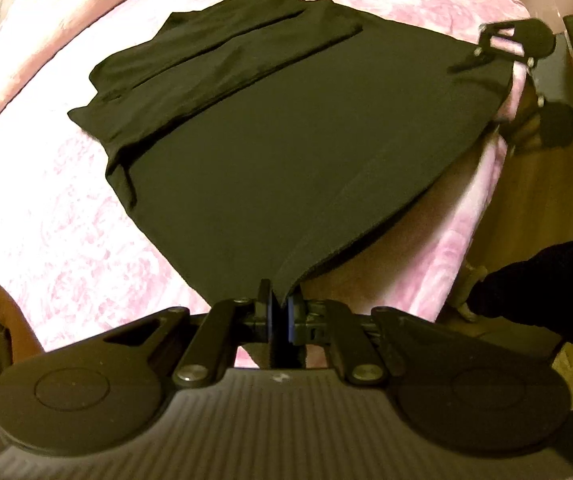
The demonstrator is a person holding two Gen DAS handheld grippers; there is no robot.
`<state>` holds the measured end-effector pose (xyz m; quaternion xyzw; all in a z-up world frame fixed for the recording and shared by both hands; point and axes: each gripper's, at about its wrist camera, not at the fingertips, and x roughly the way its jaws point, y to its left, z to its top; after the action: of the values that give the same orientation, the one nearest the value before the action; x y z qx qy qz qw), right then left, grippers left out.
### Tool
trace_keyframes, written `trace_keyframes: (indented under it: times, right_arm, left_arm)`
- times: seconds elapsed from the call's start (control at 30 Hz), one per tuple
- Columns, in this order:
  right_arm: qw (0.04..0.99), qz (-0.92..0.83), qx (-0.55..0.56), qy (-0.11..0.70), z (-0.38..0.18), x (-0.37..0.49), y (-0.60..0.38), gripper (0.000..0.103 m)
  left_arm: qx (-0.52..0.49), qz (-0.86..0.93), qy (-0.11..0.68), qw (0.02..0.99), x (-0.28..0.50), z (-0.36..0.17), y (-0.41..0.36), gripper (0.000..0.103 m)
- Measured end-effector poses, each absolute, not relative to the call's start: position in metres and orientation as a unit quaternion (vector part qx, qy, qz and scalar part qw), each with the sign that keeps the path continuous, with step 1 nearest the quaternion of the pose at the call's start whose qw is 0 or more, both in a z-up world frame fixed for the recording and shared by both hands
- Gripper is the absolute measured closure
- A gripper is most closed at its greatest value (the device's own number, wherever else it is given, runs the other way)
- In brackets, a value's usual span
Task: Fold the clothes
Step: 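Grasp the hem with the left gripper while the right gripper grasps it, folding toward the collar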
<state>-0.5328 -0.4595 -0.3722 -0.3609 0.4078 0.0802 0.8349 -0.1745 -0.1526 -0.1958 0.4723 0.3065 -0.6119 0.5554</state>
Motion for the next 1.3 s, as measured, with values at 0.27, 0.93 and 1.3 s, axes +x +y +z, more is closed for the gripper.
trace_keyframes:
  times: [0.27,0.93,1.3]
  right_arm:
    - [0.794,0.054,-0.419,0.437,-0.384,-0.562,-0.536,0.041]
    - [0.744,0.152,-0.434,0.484,-0.304,-0.582,-0.547,0.102]
    - [0.701,0.206,-0.380,0.567,-0.267,-0.676,-0.507,0.102]
  left_arm:
    - [0.477,-0.601,0.317,0.558,-0.175,-0.203,-0.154,0.098]
    - [0.523,-0.609,0.283,0.524,-0.214,-0.171,-0.093,0.100]
    - [0.502,-0.630,0.395,0.441,-0.246,-0.164,-0.017,0.100]
